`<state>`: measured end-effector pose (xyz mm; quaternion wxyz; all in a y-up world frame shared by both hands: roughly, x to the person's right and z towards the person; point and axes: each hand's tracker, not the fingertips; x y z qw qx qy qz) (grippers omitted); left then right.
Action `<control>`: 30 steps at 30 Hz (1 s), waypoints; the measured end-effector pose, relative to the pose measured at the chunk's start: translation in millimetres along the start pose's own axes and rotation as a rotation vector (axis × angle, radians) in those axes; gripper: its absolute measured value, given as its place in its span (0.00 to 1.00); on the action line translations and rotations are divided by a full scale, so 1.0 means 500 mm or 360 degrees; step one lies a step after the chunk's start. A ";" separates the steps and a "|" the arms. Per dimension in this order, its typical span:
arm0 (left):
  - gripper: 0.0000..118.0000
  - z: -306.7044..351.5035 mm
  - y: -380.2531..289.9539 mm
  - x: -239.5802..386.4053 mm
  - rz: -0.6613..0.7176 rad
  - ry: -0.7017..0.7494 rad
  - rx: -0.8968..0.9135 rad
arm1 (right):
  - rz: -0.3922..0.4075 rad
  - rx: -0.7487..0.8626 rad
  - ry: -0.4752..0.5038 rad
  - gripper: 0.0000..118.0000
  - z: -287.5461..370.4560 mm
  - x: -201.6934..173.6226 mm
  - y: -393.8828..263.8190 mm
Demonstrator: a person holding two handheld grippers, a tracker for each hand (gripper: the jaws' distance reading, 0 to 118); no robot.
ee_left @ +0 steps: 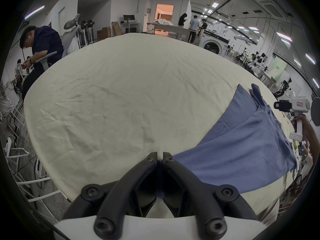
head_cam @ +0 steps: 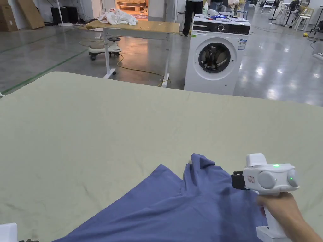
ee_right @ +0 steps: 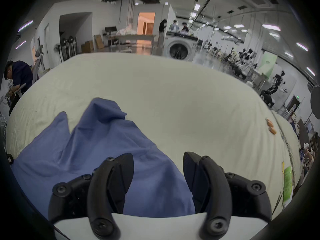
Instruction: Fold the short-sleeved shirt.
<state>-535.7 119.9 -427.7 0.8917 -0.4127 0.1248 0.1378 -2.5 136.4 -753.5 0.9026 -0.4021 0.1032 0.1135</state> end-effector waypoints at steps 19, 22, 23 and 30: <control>0.02 0.010 0.002 0.013 0.0035 0.0048 0.0046 | 0.0087 -0.0110 0.0048 0.02 -0.075 -0.043 0.023; 0.02 0.026 0.013 0.013 0.0026 0.0034 0.0113 | 0.0015 0.0025 0.0038 0.02 -0.020 -0.027 0.024; 0.02 0.032 0.018 0.013 0.0019 0.0029 0.0139 | -0.0002 0.0069 0.0024 0.02 0.000 -0.022 0.026; 0.02 0.070 0.093 0.036 -0.0016 -0.0101 0.0359 | -0.0029 0.0353 -0.0101 0.02 0.177 0.027 0.037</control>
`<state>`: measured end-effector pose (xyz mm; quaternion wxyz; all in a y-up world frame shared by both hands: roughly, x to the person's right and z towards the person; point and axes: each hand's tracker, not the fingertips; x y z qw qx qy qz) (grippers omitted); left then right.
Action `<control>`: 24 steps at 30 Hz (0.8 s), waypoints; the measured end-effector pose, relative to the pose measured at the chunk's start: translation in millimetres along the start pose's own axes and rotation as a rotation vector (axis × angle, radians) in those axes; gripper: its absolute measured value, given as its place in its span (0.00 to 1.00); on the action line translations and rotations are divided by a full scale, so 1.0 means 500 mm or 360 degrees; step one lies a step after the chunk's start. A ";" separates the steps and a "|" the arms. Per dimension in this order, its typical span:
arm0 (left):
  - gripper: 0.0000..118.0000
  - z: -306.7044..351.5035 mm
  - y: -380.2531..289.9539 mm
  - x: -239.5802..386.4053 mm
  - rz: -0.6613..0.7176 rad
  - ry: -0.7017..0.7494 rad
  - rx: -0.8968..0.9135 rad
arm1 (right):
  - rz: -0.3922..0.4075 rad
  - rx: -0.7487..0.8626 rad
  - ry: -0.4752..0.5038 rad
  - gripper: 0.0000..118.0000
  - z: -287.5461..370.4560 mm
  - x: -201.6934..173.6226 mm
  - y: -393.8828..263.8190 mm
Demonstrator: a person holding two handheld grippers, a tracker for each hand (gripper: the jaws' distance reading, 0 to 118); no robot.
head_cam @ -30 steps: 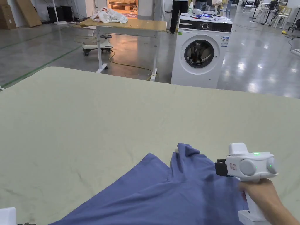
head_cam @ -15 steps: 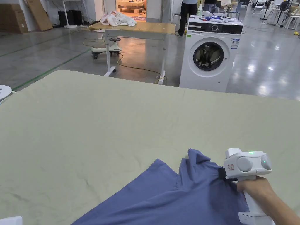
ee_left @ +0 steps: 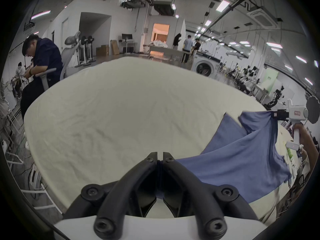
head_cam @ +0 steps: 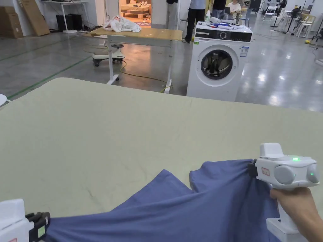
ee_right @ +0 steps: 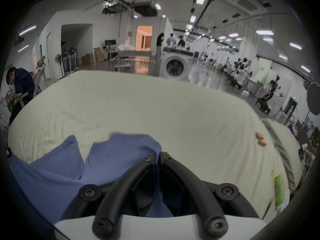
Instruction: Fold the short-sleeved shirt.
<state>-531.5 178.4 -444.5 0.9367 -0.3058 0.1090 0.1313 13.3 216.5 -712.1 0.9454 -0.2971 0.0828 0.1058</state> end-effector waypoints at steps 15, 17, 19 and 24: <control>0.01 0.056 0.449 0.254 -0.0363 -0.0122 0.0510 | -0.0157 0.0535 -0.0384 0.02 0.309 0.184 0.205; 0.01 0.062 0.506 0.285 -0.0368 -0.0140 0.0547 | -0.0193 0.0574 -0.0399 0.02 0.324 0.208 0.231; 0.01 0.059 0.563 0.312 -0.0400 -0.0137 0.0592 | -0.0217 0.0603 -0.0415 0.02 0.343 0.223 0.262; 0.01 0.068 0.680 0.366 -0.0429 -0.0138 0.0675 | -0.0235 0.0669 -0.0456 0.02 0.371 0.254 0.352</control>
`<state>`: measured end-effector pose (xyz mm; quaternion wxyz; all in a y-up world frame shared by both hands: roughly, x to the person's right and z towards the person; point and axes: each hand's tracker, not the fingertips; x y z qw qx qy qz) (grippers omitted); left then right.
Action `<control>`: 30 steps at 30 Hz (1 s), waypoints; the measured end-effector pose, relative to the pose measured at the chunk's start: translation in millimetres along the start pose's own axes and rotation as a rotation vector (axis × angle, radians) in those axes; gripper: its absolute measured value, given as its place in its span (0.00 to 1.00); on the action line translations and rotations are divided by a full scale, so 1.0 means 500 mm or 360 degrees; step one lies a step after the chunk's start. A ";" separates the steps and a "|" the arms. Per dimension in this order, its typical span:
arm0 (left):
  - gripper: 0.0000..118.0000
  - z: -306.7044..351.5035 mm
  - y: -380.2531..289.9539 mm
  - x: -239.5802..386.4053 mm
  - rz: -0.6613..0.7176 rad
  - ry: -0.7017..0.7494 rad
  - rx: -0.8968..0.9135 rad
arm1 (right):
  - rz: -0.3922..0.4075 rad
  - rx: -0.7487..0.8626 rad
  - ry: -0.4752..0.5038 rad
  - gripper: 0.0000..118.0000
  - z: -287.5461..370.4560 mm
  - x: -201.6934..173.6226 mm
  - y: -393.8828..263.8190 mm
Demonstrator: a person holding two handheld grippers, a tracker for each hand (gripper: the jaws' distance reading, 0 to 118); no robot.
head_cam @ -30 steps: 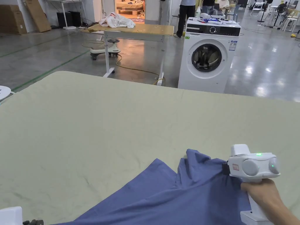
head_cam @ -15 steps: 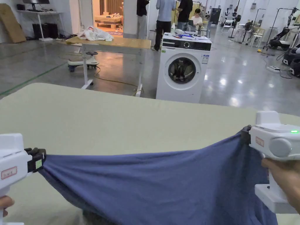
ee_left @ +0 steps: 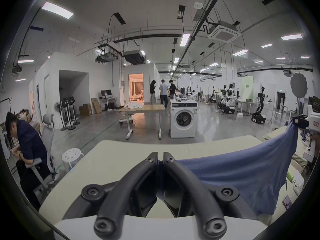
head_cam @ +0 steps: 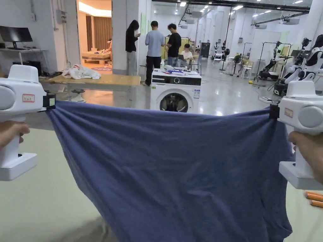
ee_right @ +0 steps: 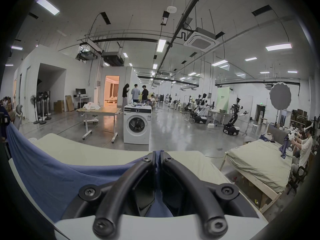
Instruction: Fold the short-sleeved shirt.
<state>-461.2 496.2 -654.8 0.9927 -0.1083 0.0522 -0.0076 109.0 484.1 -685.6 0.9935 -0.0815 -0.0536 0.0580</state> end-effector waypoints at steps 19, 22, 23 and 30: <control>0.01 -0.132 0.237 -0.055 -0.0045 0.0062 0.0137 | -0.0007 0.0177 -0.0075 0.03 -0.149 -0.010 0.266; 0.01 -0.154 0.249 -0.056 -0.0058 0.0098 0.0129 | 0.0008 0.0208 -0.0068 0.03 -0.162 -0.016 0.279; 0.01 -0.158 0.250 -0.054 -0.0064 0.0106 0.0124 | 0.0016 0.0215 -0.0063 0.03 -0.165 -0.019 0.278; 0.01 -0.174 0.189 -0.046 -0.0096 0.0117 0.0115 | 0.0072 0.0186 -0.0056 0.03 -0.170 -0.024 0.189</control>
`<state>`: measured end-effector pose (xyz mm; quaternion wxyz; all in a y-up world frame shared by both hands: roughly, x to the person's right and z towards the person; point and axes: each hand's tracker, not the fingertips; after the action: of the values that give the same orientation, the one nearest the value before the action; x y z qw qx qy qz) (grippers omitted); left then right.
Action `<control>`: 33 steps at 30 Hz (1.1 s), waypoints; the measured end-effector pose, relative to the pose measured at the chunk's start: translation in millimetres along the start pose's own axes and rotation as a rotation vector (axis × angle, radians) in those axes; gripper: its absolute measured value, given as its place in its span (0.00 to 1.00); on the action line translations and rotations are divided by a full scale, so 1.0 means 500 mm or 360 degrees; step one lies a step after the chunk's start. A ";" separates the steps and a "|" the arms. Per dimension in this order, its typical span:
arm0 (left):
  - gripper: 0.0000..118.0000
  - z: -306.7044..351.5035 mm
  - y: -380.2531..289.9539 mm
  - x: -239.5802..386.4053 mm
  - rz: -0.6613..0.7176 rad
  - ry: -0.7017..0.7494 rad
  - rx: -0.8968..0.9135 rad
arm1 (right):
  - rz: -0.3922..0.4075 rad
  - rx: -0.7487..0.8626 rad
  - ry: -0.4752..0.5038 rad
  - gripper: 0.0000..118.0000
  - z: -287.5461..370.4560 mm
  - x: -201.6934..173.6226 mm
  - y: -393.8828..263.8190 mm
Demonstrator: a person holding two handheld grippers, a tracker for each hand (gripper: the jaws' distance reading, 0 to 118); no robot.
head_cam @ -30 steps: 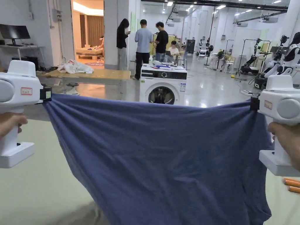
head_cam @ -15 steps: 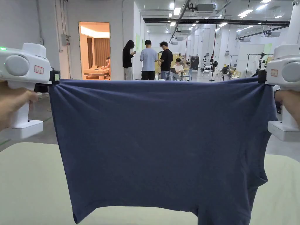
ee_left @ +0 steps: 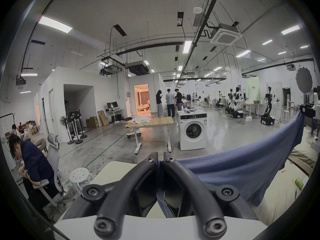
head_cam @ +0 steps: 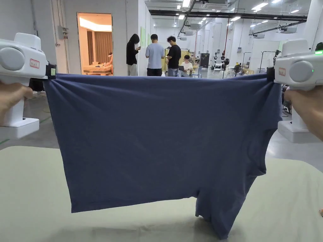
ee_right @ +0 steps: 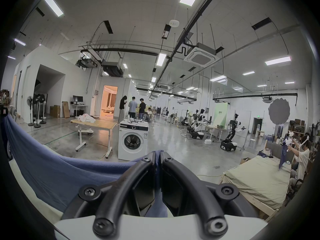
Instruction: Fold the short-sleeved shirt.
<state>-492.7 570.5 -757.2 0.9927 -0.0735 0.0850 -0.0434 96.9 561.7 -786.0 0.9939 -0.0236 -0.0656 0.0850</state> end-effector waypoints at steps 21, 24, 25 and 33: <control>0.01 0.221 -0.363 0.003 0.0091 -0.0127 -0.0154 | 0.0130 -0.0235 0.0062 0.03 0.309 0.016 -0.309; 0.01 0.279 -0.401 -0.004 0.0106 -0.0138 -0.0133 | 0.0157 -0.0247 0.0069 0.03 0.373 0.018 -0.334; 0.01 0.293 -0.411 -0.005 0.0117 -0.0132 -0.0131 | 0.0162 -0.0247 0.0073 0.03 0.390 0.019 -0.344; 0.01 0.429 -0.547 -0.020 0.0136 -0.0139 -0.0209 | 0.0206 -0.0388 0.0112 0.03 0.513 0.019 -0.471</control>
<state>-485.0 331.5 -504.6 0.9895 -0.1364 0.0473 0.0080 110.6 340.4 -517.3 0.9778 -0.1515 -0.0388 0.1393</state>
